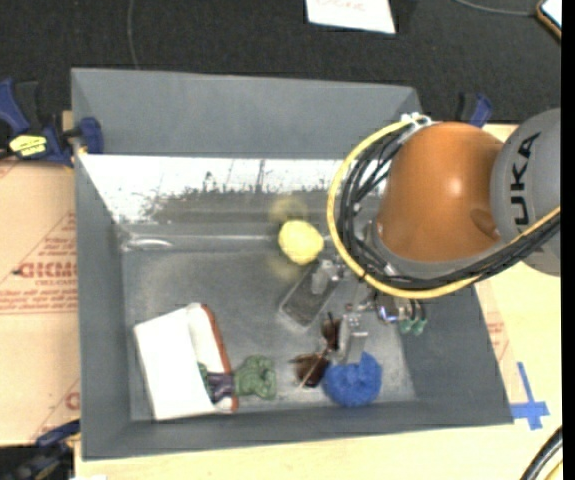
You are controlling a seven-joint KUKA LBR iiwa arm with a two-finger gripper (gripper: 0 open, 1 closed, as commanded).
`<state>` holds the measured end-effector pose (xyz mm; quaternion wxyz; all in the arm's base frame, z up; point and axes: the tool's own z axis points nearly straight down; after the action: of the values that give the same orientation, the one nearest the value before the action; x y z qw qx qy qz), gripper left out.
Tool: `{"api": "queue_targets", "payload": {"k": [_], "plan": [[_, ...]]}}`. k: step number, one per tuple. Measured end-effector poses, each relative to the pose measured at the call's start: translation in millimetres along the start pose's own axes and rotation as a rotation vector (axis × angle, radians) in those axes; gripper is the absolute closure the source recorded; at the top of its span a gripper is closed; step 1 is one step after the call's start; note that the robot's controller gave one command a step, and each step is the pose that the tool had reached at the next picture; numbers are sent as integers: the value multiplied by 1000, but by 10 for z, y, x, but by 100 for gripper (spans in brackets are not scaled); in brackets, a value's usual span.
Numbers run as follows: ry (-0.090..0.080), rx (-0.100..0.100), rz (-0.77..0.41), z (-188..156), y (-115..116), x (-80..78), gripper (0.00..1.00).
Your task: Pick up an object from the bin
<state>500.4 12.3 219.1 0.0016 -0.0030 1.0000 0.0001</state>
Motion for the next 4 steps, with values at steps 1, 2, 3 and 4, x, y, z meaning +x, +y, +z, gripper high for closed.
{"api": "queue_targets", "payload": {"k": [1,2,3,4], "plan": [[-3,2,-296,1175,-393,155,0],[-31,3,-266,1455,-416,225,0],[-6,1,-571,1190,-248,137,0],[-28,6,-529,1488,-112,49,0]]}}
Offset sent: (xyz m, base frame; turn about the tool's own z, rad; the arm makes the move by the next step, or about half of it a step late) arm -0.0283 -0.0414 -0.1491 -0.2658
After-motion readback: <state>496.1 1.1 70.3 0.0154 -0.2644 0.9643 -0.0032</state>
